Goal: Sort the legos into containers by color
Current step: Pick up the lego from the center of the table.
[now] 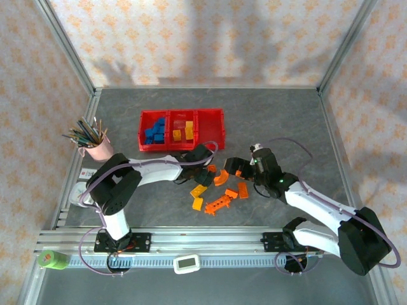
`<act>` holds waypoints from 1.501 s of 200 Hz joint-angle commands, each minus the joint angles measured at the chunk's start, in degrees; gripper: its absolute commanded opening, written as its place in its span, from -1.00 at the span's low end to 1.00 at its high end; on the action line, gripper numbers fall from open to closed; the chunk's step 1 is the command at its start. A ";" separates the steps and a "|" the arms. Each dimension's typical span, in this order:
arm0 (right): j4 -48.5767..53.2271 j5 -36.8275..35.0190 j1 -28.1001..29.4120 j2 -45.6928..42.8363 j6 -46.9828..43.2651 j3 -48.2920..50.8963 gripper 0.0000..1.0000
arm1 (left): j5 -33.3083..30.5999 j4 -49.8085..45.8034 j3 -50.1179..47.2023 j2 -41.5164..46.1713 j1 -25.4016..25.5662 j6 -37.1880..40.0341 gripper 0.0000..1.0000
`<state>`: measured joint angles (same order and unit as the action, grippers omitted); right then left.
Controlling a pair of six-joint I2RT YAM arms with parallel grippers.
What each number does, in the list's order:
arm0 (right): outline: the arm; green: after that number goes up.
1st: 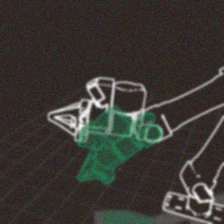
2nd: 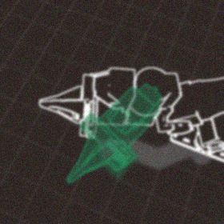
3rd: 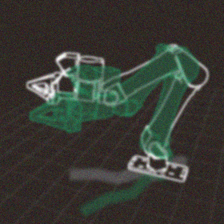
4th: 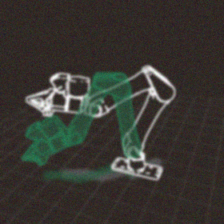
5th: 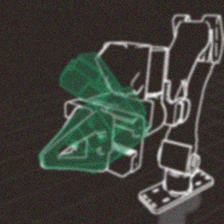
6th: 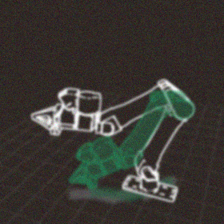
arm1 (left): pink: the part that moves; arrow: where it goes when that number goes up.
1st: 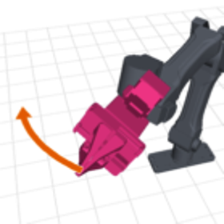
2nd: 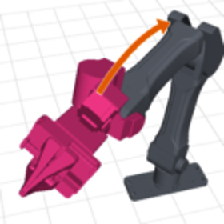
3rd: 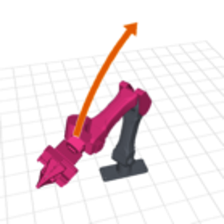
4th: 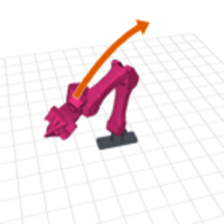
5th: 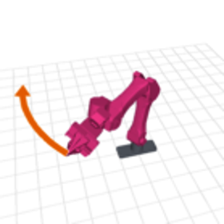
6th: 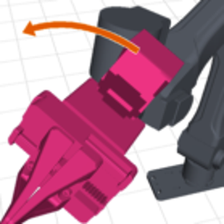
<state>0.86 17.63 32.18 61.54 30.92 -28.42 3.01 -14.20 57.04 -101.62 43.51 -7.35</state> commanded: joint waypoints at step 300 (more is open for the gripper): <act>-2.09 1.17 -0.28 3.03 0.24 -0.28 1.00 | -5.48 3.12 -5.43 0.13 -0.62 -7.14 0.03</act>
<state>-0.01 18.96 32.18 64.77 30.92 -28.42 1.04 -10.02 52.84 -100.20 43.55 -14.17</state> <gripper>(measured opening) 0.998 0.554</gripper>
